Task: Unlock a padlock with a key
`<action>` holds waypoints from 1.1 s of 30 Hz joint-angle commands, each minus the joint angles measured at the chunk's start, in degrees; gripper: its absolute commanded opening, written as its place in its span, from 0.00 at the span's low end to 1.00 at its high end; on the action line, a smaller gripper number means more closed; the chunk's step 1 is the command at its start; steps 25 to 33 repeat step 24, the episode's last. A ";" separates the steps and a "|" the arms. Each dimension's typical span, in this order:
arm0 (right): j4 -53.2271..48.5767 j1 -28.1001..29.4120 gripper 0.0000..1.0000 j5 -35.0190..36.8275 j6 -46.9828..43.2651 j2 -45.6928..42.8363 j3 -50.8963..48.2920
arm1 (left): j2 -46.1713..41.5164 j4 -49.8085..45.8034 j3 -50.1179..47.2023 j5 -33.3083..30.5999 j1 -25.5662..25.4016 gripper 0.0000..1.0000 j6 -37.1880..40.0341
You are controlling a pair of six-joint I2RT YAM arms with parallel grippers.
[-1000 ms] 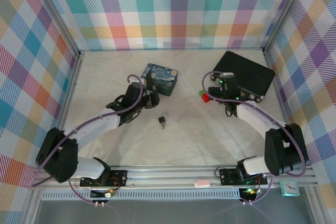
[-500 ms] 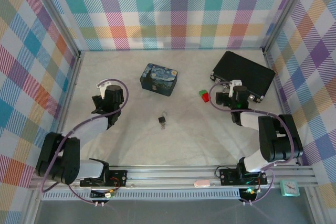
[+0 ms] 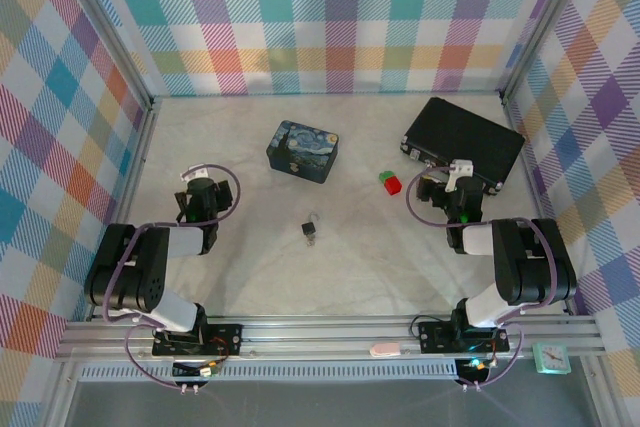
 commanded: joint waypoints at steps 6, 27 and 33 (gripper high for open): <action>2.89 0.14 0.99 -1.13 0.58 0.03 0.30 | 2.41 11.65 -1.88 8.11 0.49 0.90 2.11; 2.82 0.17 0.99 -1.18 0.48 -0.05 0.27 | 2.62 11.43 -1.55 8.03 0.34 1.00 2.53; 2.82 0.17 0.99 -1.18 0.48 -0.05 0.27 | 2.62 11.43 -1.55 8.03 0.34 1.00 2.53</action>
